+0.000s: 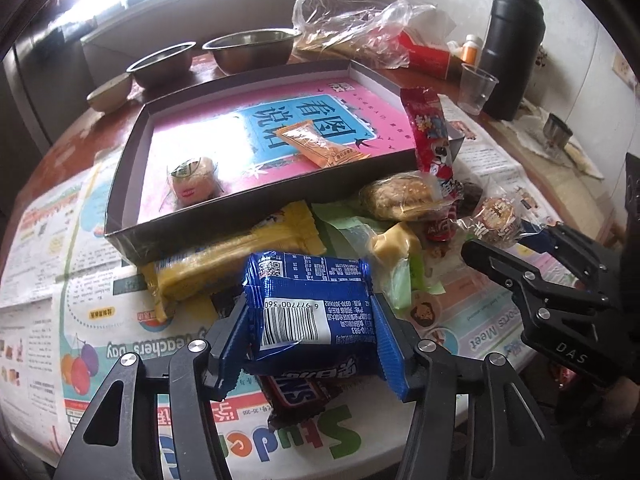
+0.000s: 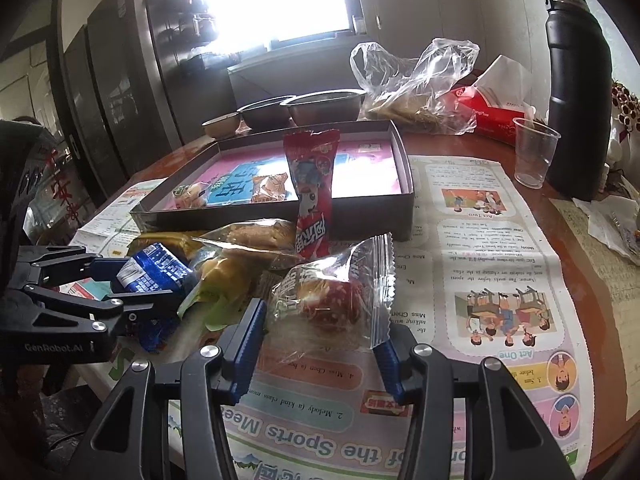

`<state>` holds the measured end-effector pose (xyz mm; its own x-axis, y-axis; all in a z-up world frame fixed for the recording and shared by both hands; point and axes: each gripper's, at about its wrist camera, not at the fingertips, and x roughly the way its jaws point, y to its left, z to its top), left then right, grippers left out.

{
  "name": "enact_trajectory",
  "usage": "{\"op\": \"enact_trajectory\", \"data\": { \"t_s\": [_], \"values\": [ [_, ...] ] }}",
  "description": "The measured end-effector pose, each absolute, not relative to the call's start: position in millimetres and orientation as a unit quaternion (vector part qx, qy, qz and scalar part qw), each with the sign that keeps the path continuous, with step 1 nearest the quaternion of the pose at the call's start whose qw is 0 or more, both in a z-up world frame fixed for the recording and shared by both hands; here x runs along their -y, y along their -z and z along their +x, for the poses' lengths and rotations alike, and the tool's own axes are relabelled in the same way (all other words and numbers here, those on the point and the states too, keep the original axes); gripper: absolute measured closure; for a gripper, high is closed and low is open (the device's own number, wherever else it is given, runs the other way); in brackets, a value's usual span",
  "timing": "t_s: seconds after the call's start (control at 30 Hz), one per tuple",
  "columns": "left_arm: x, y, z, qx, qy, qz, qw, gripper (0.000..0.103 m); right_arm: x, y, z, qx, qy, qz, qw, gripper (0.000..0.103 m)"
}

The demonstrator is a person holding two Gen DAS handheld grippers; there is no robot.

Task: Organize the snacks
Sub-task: 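Grasp the blue biscuit pack with the left gripper while the right grasps the clear sweet bag, then lift and carry the biscuit pack with the left gripper while the right carries the sweet bag over the tray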

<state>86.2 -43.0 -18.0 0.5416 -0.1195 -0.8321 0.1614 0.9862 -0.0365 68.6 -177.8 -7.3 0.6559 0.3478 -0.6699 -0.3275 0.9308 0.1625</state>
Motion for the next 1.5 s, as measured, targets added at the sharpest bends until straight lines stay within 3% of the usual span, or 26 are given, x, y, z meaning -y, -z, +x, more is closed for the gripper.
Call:
{"op": "enact_trajectory", "data": {
  "t_s": [1.5],
  "values": [
    [-20.7,-43.0,88.4,-0.403,0.062,-0.070,0.910,0.045,177.6,-26.4,71.0,-0.338,-0.187,0.026,0.922,0.052]
  ]
}}
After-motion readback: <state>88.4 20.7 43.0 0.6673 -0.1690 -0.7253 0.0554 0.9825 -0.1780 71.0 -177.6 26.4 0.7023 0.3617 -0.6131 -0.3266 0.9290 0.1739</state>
